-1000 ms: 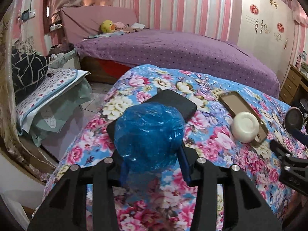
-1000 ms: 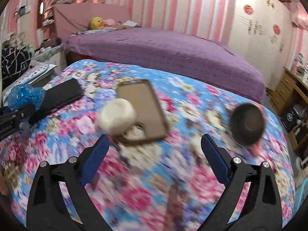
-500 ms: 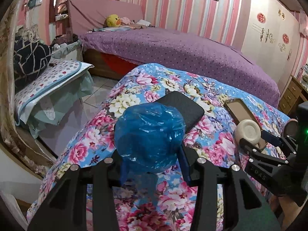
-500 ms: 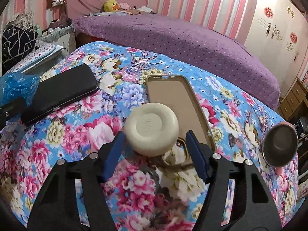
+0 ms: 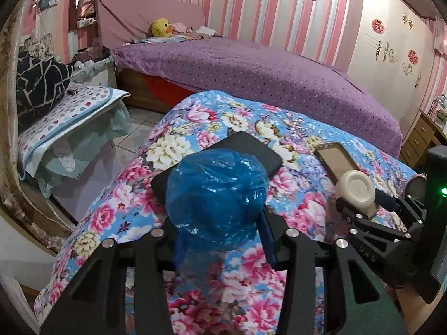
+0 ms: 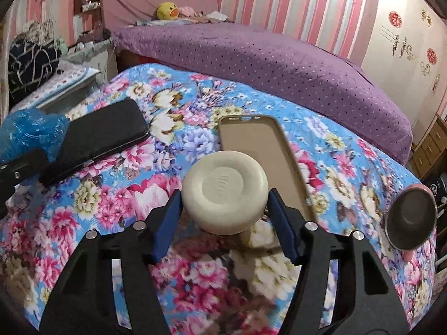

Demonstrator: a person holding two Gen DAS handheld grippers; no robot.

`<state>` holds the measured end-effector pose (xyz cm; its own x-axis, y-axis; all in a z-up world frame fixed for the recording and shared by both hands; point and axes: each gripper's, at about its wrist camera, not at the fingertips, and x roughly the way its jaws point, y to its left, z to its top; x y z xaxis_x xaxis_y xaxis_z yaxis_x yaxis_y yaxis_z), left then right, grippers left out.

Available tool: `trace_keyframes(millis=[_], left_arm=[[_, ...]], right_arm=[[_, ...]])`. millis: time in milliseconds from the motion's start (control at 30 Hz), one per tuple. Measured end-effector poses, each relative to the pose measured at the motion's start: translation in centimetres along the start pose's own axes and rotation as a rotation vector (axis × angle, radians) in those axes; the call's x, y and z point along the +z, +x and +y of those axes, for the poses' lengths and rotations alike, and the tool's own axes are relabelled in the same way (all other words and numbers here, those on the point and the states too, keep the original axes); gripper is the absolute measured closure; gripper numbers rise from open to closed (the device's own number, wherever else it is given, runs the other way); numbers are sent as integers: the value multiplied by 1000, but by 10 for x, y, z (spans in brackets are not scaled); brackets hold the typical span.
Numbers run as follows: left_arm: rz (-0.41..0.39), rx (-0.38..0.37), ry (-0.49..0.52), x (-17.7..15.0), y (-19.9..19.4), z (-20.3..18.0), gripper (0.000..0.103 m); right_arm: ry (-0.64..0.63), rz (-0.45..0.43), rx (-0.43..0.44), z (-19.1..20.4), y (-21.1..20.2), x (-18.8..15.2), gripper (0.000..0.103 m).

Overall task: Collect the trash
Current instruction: 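Grasp the white round soap with the right tool while the left tool holds the bag, then carry the blue bag and white soap in both tools over the basket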

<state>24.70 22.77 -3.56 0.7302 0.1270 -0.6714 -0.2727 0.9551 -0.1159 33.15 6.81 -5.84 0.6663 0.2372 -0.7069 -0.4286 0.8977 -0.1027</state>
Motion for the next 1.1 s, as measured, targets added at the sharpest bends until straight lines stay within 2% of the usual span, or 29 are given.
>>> trace_keyframes(millis=[333,467,600,867,1100], left_arm=[[-31,-18,90,-10,-35,-52,60],[6,-139,81,-23,-47,-78,60],[3,-165,119,-33,-58,-106,60],[22,-204,170,-54,-61,-153,60],[20,-198,161,-60,-58,-165,60]], right_arm=[[70,-83,-56,-69,-86,-43,41],[102,-107,-104,-102,-128,-68,41],[126,-134,-171,-128,-169,-101,41],[210,-124,-223,-163,-190,-158,41],[251,-106,-195,-189,-189,-177,41]])
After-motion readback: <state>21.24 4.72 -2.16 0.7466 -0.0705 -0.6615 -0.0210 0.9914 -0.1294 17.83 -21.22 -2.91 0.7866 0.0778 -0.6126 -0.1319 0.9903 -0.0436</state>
